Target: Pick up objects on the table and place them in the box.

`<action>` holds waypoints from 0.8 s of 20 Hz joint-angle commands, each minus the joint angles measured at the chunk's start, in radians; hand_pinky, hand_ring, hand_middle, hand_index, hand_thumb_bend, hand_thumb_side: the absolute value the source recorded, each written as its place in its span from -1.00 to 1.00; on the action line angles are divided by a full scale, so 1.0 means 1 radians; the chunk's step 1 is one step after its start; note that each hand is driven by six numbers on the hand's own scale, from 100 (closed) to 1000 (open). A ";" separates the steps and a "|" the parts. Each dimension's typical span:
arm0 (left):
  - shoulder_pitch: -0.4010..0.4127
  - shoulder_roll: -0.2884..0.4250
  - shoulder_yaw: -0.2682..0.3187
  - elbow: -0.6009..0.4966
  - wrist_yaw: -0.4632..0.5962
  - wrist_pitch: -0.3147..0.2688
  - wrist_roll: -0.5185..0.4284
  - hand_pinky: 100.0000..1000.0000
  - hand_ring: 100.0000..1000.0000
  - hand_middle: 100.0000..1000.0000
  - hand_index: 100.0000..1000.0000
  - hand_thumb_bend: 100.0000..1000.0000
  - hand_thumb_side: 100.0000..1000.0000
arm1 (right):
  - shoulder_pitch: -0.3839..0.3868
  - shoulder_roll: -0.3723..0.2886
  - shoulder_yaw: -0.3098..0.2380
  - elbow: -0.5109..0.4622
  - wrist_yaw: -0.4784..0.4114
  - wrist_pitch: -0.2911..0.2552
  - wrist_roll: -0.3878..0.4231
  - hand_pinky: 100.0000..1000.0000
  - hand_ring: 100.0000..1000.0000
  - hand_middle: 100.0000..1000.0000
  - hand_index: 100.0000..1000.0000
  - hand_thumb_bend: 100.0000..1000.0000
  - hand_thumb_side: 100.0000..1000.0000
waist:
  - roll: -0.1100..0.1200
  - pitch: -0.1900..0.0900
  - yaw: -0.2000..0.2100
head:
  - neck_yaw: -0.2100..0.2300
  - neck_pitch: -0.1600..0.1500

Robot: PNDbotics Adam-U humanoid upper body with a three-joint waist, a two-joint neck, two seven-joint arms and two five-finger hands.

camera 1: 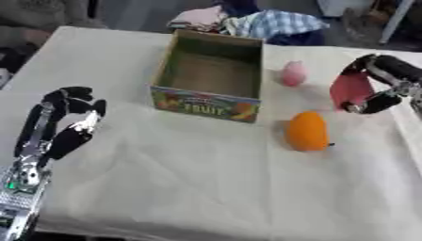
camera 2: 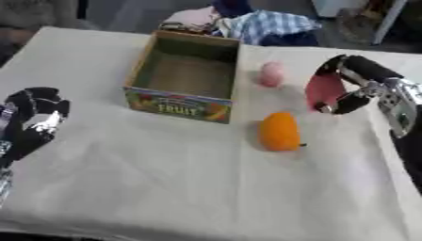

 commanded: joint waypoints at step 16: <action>-0.026 0.012 -0.019 -0.017 0.015 -0.007 -0.023 0.32 0.17 0.13 0.42 -0.45 -0.21 | -0.209 0.171 -0.037 -0.055 0.031 0.038 0.011 0.26 0.36 -0.17 0.20 -0.38 -0.94 | 0.000 -0.027 0.030 | -0.036 -0.008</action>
